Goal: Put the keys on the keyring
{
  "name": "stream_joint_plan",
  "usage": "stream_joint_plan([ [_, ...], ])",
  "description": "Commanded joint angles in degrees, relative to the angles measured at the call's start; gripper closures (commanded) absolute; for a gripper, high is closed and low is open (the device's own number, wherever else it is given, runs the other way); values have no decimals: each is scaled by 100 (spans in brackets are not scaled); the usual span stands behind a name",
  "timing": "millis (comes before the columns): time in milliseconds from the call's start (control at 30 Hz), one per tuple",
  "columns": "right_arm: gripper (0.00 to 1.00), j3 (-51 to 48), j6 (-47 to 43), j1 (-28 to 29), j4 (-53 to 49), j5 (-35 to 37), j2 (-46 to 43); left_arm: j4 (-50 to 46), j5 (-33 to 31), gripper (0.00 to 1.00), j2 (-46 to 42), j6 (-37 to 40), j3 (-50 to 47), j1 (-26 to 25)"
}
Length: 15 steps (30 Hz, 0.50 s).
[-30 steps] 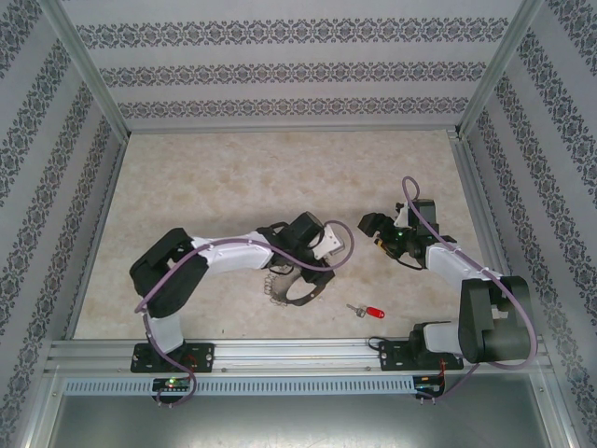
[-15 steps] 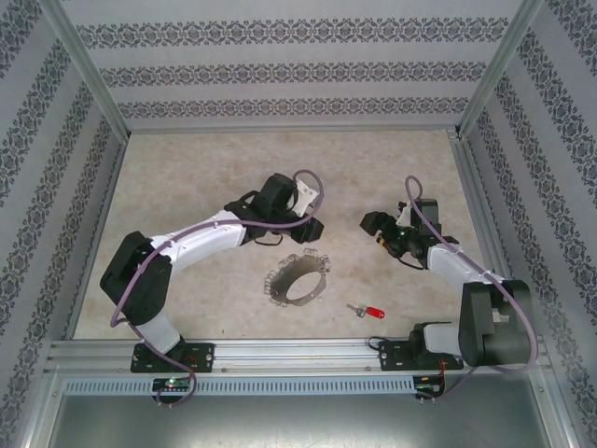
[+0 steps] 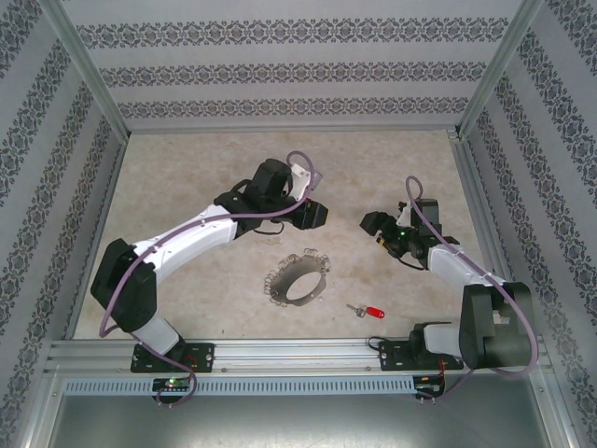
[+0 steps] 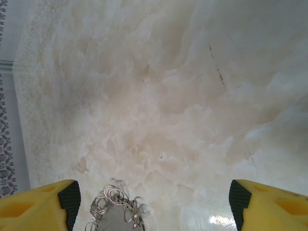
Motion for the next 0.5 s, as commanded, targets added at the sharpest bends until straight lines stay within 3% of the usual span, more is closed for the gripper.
stream_joint_plan([
  [0,17,36,-115,-88,-121,-27,-107,437,-19,33,-478,72,-359,73],
  [167,17,-8,-133,-99,-83,-14,-98,-779,-333,48,-453,1337,-400,-58],
  [267,17,-24,-141,-105,-69,5,-50,-1296,-771,49,-304,2099,-546,-431],
  [367,17,-45,-141,-106,-34,6,-19,-1276,-794,51,-63,2249,-743,-667],
  [467,17,-82,-141,-106,-4,26,-6,-1178,-865,59,183,2366,-834,-836],
])
